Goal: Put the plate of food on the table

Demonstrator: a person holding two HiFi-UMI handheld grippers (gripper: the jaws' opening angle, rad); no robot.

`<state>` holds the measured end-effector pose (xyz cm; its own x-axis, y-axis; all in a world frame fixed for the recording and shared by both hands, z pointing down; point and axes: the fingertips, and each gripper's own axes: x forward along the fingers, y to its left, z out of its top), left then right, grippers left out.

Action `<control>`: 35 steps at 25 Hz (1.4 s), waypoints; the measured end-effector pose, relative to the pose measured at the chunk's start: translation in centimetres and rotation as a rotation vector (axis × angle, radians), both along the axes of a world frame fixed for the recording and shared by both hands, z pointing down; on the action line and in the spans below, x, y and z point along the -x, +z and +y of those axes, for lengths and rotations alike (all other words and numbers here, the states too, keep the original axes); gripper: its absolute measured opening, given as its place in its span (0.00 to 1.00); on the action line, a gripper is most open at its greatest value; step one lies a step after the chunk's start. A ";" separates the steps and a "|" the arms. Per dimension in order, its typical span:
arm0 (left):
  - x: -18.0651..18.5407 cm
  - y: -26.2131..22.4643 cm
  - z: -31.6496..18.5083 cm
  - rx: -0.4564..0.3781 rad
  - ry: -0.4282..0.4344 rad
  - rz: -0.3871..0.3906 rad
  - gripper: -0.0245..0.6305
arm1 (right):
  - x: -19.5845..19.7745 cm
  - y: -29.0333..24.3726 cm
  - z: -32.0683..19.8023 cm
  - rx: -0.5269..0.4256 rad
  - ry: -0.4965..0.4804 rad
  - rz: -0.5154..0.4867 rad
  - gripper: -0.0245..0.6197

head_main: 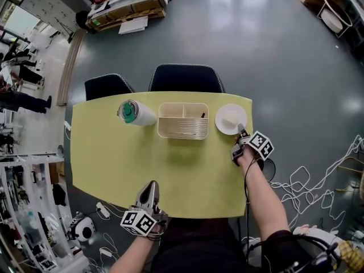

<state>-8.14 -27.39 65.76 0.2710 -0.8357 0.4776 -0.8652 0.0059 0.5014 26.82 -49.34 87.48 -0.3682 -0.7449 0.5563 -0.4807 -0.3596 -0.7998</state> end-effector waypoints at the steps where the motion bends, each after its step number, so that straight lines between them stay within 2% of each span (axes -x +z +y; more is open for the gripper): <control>1: 0.1 0.1 0.1 0.001 -0.004 -0.001 0.05 | 0.0 0.1 0.1 0.003 -0.005 0.014 0.12; 6: 0.4 0.3 0.5 0.009 -0.019 -0.009 0.05 | -0.7 0.0 0.2 0.014 -0.042 0.131 0.16; 11: 0.4 0.4 0.8 0.013 -0.018 -0.009 0.05 | -1.0 0.6 0.7 0.022 -0.121 0.274 0.16; 21: 0.5 0.3 1.3 0.003 -0.019 -0.025 0.05 | -2.8 0.6 1.8 0.035 -0.135 0.372 0.16; 25: 0.7 -0.6 1.2 -0.020 -0.016 -0.026 0.05 | -5.3 -3.7 0.3 -0.035 -0.117 0.433 0.16; 28: 0.9 -1.6 1.2 -0.043 -0.007 -0.028 0.05 | -7.5 -8.4 -2.0 -0.098 -0.095 0.379 0.16; 31: 0.6 -2.4 0.9 -0.070 0.008 -0.023 0.05 | -8.6 -12.7 -4.6 -0.154 -0.136 0.281 0.16; 33: 0.0 -3.1 0.5 -0.090 0.020 -0.014 0.05 | -9.4 -15.4 -5.9 -0.180 -0.169 0.275 0.16; 35: -0.9 -4.1 0.0 -0.116 0.035 -0.004 0.05 | -10.4 -18.5 -6.6 -0.217 -0.193 0.324 0.16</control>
<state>-7.26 -27.35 61.61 0.2994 -0.8754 0.3796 -0.8657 -0.0820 0.4938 37.23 -55.97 68.93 -0.3441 -0.7920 0.5043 -0.7612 -0.0791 -0.6436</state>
